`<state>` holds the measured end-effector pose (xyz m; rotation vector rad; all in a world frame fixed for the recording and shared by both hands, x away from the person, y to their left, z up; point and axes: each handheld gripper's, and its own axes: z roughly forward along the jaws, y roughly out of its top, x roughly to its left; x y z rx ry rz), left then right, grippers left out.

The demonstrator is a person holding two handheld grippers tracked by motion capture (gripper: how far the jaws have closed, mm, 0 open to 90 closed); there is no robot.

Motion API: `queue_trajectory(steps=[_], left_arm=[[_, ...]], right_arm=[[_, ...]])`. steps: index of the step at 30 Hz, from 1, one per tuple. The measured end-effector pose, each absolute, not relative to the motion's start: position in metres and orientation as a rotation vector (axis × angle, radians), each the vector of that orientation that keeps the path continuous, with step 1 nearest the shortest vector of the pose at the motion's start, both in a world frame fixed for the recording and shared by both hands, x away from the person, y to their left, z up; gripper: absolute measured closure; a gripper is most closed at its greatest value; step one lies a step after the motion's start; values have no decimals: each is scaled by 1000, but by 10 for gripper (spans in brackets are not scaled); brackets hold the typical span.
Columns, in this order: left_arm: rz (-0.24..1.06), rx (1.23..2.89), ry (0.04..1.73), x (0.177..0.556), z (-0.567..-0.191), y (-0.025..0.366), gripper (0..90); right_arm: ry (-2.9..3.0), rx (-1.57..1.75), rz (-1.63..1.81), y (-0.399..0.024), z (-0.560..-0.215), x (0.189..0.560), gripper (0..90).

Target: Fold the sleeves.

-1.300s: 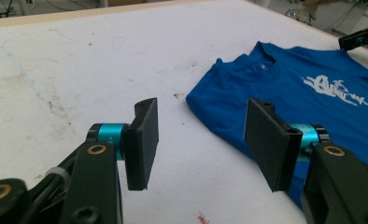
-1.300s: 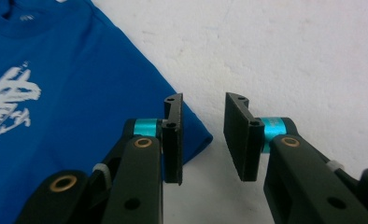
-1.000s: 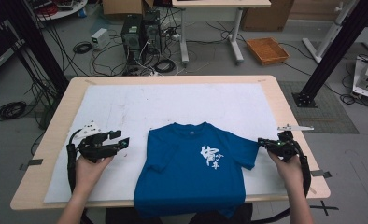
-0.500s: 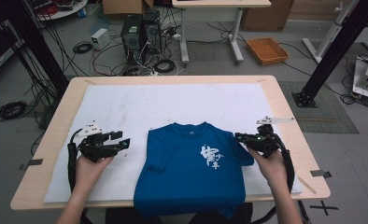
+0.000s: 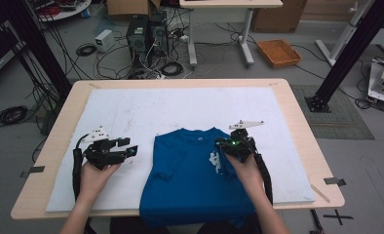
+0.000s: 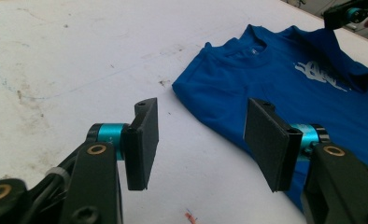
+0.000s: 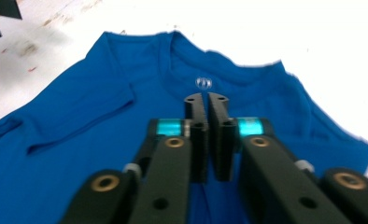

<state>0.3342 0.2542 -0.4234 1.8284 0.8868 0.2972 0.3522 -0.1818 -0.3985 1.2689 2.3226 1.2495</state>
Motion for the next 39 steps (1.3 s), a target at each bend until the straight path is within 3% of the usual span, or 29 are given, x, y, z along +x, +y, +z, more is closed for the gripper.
queue_trajectory(steps=[2,4,9,22,25,26,31,39], left_arm=[[299,1830,882,334,-424,253,452],[302,1833,877,334,-424,251,452],[300,1831,878,335,-423,244,446],[312,1878,878,338,-429,223,434],[315,1883,871,337,-430,221,433],[312,1882,869,337,-429,220,433],[310,1885,866,336,-429,219,433],[300,1887,868,336,-431,219,433]], right_arm=[[2318,1251,1257,-183,-398,354,723],[2316,1238,1271,-186,-398,353,718],[2225,1237,1318,-220,-395,349,607],[2134,1349,1323,-283,-410,351,478],[2175,1295,1353,-284,-410,345,491],[2219,1227,1372,-277,-410,337,553],[2361,1047,1315,-245,-414,319,668],[2467,1047,1093,-212,-434,319,695]])
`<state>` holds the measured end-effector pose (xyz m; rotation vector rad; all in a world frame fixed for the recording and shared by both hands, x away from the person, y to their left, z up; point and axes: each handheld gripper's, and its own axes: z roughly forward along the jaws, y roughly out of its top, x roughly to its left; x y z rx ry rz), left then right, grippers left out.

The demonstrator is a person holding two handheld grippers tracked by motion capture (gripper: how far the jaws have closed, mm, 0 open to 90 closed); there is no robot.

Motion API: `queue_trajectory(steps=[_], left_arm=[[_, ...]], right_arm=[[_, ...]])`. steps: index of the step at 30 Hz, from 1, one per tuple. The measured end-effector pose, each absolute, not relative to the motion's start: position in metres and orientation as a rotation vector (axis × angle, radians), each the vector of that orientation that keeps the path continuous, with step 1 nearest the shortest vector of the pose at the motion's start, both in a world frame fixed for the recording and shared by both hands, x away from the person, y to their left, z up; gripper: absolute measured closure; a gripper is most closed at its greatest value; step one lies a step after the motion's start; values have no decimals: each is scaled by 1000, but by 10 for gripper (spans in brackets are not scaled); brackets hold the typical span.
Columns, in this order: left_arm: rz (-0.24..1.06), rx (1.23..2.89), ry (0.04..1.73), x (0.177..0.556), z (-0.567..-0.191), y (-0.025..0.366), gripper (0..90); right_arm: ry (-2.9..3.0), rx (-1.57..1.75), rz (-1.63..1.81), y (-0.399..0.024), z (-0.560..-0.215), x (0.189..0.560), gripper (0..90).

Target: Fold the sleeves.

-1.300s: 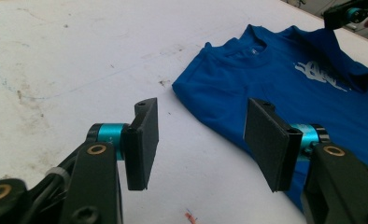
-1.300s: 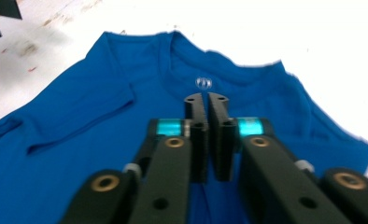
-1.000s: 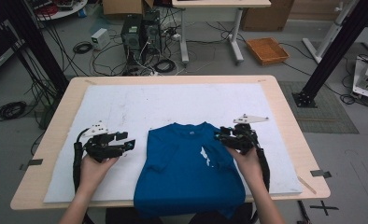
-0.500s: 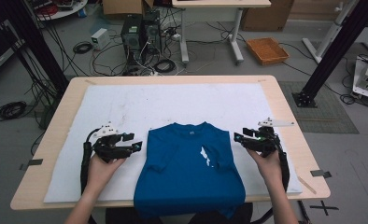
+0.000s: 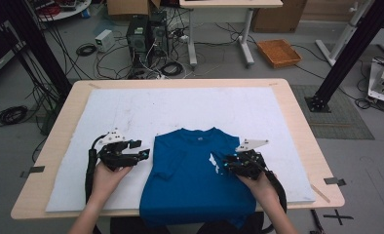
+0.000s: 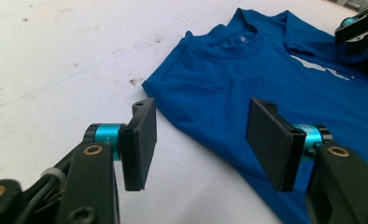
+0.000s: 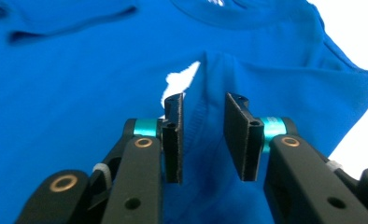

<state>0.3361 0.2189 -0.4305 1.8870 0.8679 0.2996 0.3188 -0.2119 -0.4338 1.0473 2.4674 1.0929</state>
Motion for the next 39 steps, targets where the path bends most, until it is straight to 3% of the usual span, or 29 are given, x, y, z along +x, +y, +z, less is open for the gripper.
queue_trajectory(steps=[6,13,16,29,33,39], left_arm=[[295,1894,869,336,-431,218,433],[296,1896,868,336,-431,218,433],[296,1899,867,336,-431,219,433],[286,1901,874,337,-432,218,433],[286,1907,872,337,-433,218,430],[283,1904,874,337,-433,218,429]], right_arm=[[2485,1032,1005,-206,-441,322,730],[2455,1013,988,-206,-442,321,882],[2454,1020,1014,-206,-441,320,892],[2444,1033,1196,-195,-432,317,877],[2465,1031,1173,-189,-436,321,783],[2351,1069,1237,-211,-423,319,747]])
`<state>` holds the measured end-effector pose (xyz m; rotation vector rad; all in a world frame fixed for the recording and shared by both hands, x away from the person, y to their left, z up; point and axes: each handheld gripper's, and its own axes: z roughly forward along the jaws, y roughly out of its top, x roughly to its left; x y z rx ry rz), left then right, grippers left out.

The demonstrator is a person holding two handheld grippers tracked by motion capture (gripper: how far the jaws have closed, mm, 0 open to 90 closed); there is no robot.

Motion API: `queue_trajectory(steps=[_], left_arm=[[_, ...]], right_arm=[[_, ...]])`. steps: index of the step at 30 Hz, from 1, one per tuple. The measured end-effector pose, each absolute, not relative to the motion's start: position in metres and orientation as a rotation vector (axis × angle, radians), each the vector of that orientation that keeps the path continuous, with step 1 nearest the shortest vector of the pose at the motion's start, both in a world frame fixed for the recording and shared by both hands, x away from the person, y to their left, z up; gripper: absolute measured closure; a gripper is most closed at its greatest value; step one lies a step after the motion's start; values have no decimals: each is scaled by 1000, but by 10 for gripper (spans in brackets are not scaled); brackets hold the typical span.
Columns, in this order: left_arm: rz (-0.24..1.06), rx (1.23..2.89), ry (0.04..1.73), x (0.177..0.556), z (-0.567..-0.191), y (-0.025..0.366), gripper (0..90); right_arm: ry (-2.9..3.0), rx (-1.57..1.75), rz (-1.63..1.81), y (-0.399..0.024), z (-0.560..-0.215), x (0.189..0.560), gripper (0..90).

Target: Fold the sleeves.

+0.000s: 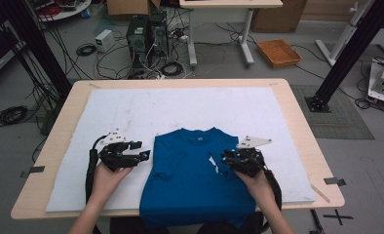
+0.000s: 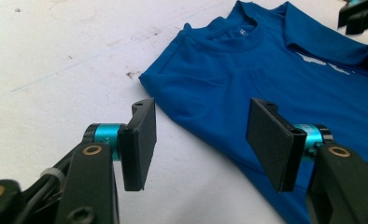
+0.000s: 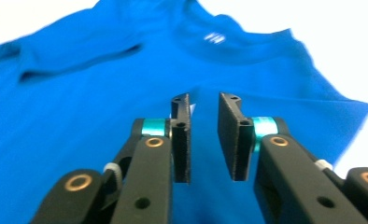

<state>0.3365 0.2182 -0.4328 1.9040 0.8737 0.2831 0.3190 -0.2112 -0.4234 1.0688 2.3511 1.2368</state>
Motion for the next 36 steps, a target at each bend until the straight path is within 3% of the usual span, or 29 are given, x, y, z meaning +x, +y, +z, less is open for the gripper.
queue_trajectory(steps=[6,15,19,24,27,29,31,32,34,36], left_arm=[[283,1902,875,336,-433,218,429],[285,1903,879,336,-433,220,429],[283,1904,875,336,-433,218,429],[282,1904,877,336,-433,219,429],[283,1909,872,336,-433,218,429],[284,1911,870,336,-433,218,429],[285,1909,870,336,-433,218,429],[286,1905,871,336,-433,218,429],[295,1896,872,336,-432,219,429],[310,1885,874,337,-432,220,429]], right_arm=[[2424,1006,1231,-238,-427,312,721],[2601,833,1271,-236,-432,304,722],[2653,799,1217,-233,-437,303,860],[2712,734,1195,-231,-438,302,869],[2729,725,1174,-231,-441,302,830],[2711,736,1174,-231,-441,303,728],[2697,741,1210,-233,-438,303,701],[2631,769,1269,-238,-432,304,633],[2598,784,1312,-242,-428,305,629],[2506,827,1378,-249,-420,308,535]])
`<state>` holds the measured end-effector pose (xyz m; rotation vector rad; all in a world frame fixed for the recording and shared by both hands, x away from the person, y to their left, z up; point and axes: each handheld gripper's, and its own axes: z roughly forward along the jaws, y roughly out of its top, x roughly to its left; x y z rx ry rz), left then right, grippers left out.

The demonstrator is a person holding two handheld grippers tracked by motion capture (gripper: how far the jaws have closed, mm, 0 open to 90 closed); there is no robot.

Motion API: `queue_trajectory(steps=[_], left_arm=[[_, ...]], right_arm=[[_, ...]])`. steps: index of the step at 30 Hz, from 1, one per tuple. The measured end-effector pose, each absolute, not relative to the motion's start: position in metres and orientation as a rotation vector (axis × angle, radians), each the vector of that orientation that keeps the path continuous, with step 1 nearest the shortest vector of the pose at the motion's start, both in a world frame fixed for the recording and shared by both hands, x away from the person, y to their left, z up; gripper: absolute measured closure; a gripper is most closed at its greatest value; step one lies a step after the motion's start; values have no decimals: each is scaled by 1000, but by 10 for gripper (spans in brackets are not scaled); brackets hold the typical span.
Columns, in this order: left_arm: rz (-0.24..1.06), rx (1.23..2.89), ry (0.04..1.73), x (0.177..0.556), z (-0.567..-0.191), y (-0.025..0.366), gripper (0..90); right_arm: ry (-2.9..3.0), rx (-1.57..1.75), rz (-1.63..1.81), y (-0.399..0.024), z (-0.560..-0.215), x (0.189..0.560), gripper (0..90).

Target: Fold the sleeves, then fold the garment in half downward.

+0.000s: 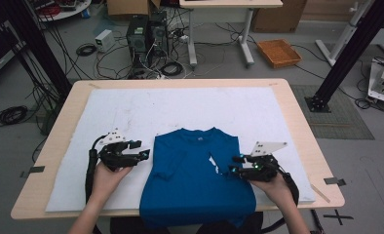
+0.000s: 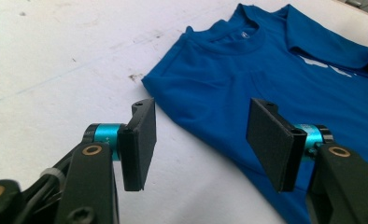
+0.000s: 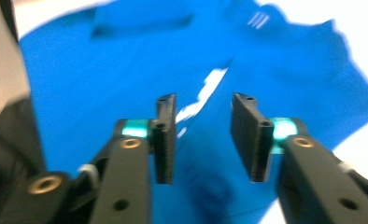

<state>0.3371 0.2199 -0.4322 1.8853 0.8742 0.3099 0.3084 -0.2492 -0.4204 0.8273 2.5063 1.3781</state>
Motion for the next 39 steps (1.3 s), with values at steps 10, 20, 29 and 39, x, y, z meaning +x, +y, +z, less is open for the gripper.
queue_trajectory(steps=[10,20,29,39], left_arm=[[371,1864,885,337,-430,223,396],[368,1877,871,336,-429,216,390],[365,1888,865,343,-426,206,390],[248,1846,981,380,-425,189,429]], right_arm=[[2095,1119,1542,-282,-401,329,362],[2060,1157,1546,-292,-405,324,353],[2078,1188,1515,-288,-408,336,352],[2101,1306,1373,-278,-420,373,504]])
